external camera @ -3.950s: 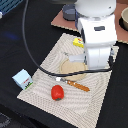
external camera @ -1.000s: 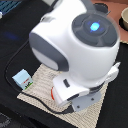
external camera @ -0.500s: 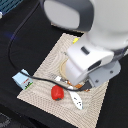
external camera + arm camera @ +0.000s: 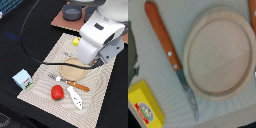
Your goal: Interact with the objects in diverse but meaningful ways.
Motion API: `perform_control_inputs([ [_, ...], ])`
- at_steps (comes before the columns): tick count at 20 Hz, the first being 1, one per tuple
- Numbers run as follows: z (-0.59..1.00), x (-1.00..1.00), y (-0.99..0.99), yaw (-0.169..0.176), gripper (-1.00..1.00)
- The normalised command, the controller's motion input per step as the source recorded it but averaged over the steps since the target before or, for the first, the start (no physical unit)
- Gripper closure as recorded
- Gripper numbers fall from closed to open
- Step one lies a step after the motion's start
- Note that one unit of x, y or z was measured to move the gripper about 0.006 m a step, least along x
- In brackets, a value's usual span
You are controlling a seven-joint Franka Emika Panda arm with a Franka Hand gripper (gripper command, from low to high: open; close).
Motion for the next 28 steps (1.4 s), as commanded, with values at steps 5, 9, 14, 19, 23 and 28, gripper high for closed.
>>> perform_control_inputs([
  [5, -0.26, -0.54, 0.59, 0.1, -1.0],
  [9, -0.22, -0.65, 0.61, 0.084, -1.0],
  [14, -0.2, -0.73, 0.54, 0.088, -1.0],
  [19, -0.24, -0.77, 0.46, 0.084, -1.0],
  [23, -0.29, -0.82, 0.4, 0.076, -1.0],
  [28, -0.45, -0.89, 0.09, 0.036, -1.0],
])
